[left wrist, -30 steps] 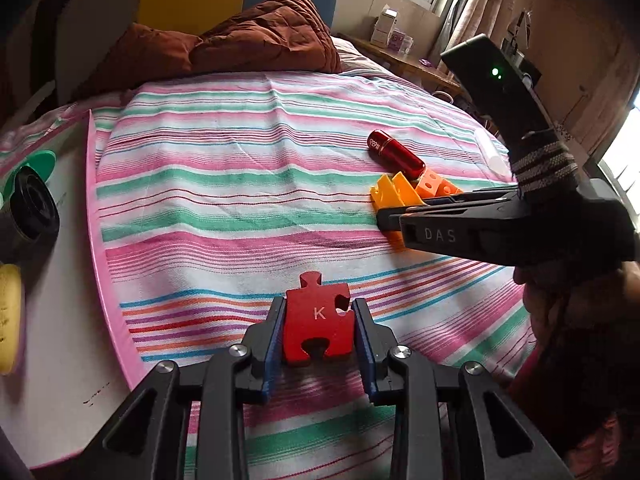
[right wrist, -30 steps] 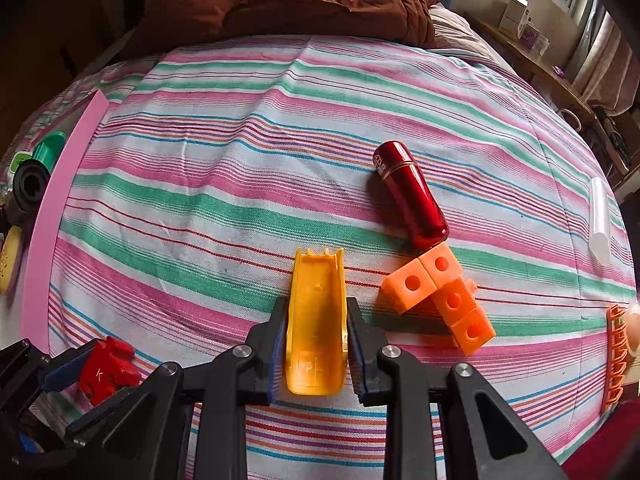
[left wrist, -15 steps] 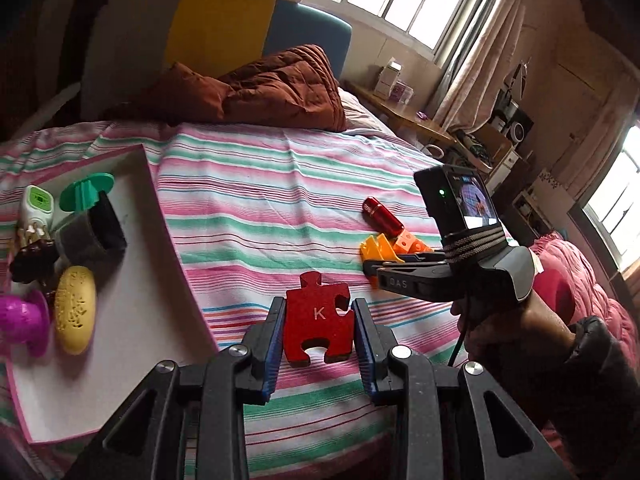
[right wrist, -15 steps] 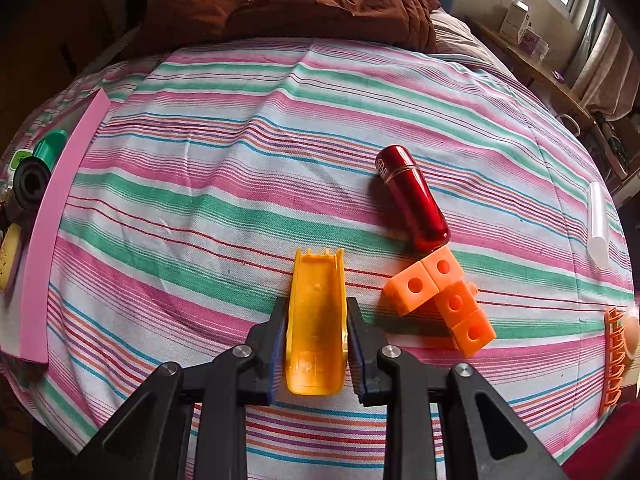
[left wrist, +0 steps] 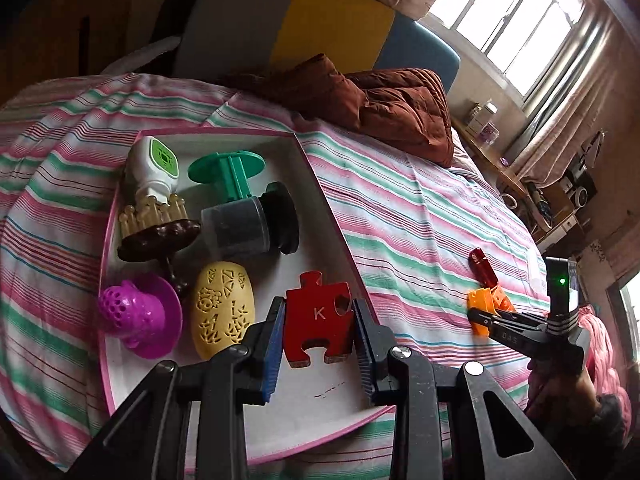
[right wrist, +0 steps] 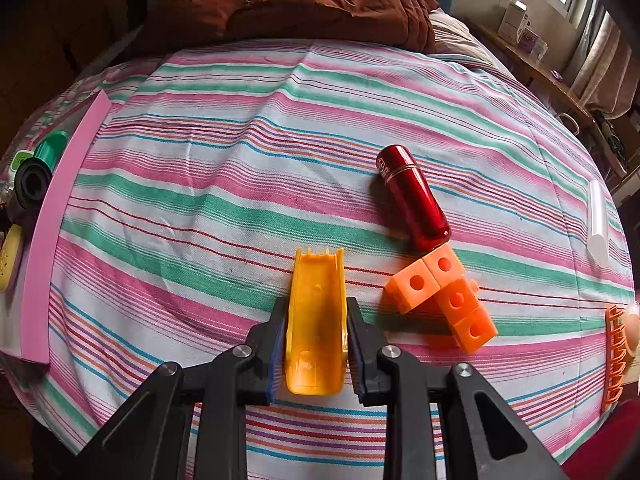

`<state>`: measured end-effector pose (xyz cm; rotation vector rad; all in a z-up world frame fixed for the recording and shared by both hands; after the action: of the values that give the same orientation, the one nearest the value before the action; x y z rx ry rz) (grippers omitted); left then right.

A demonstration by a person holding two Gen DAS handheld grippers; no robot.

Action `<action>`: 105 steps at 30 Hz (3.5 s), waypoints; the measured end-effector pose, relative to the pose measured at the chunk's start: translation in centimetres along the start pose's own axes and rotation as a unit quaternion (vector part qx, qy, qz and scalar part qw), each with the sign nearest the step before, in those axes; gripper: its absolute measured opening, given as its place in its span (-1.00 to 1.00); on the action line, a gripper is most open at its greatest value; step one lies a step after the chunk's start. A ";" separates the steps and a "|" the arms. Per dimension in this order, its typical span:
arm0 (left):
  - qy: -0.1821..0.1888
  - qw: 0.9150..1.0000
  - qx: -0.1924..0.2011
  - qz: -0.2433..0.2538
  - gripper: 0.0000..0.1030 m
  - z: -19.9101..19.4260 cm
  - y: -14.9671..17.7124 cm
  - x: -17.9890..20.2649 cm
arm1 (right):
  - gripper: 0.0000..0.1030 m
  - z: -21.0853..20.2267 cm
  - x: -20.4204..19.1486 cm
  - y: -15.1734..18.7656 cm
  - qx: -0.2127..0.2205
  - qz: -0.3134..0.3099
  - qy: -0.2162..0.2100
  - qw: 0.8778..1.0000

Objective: Organize rigid objects
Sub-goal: 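Carry the red K piece into the tray and open the left gripper, then carry the orange translucent piece into the tray with the right gripper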

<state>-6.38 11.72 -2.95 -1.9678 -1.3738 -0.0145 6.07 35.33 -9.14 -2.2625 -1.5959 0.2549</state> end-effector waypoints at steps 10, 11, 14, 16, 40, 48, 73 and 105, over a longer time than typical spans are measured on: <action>-0.016 1.000 -0.026 -0.003 -0.37 4.2 -1.7 0.3 | -0.48 0.1 -0.1 -0.1 -0.001 0.005 -0.004 1.000; -0.020 0.999 -0.031 0.000 -0.37 4.6 -1.7 0.4 | -0.48 0.1 -0.1 -0.1 -0.001 0.005 -0.004 1.000; -0.034 0.999 -0.039 0.005 -0.37 5.7 -1.9 0.2 | -0.48 0.1 0.0 -0.1 -0.001 0.005 -0.004 1.000; -0.040 0.998 -0.043 0.006 -0.37 6.3 -2.0 0.1 | -0.48 0.1 -0.1 -0.2 -0.001 0.006 -0.005 1.000; -0.098 0.993 0.037 0.057 -0.14 -0.5 0.4 1.6 | -0.48 0.3 -0.2 -0.3 0.003 0.003 0.000 1.000; -0.123 0.988 0.052 0.073 -0.13 -2.7 2.7 2.0 | -0.48 0.3 -0.3 -0.1 0.006 -0.001 0.003 1.000; -0.138 0.987 0.060 0.053 -0.13 -4.7 4.5 0.0 | -0.48 -0.8 -2.0 1.6 0.001 -0.012 -0.025 1.000; -0.159 0.985 0.063 0.006 -0.13 -6.2 5.2 -4.1 | -0.50 -5.9 -10.4 1.6 0.029 -0.057 -0.151 0.987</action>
<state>-1.55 4.02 -2.87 -1.9300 -1.5212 0.3997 5.91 23.98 -4.98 -2.1588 -1.8319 0.6302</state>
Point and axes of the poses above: each gripper's, at about its wrist camera, not at the fingertips, and z roughly the way its jaws point, x to its right, y to its underside, the point moved 1 cm from there along z, roughly the way its jaws point, and after that the axes turned 1 degree about y, right-handed, at the moved point
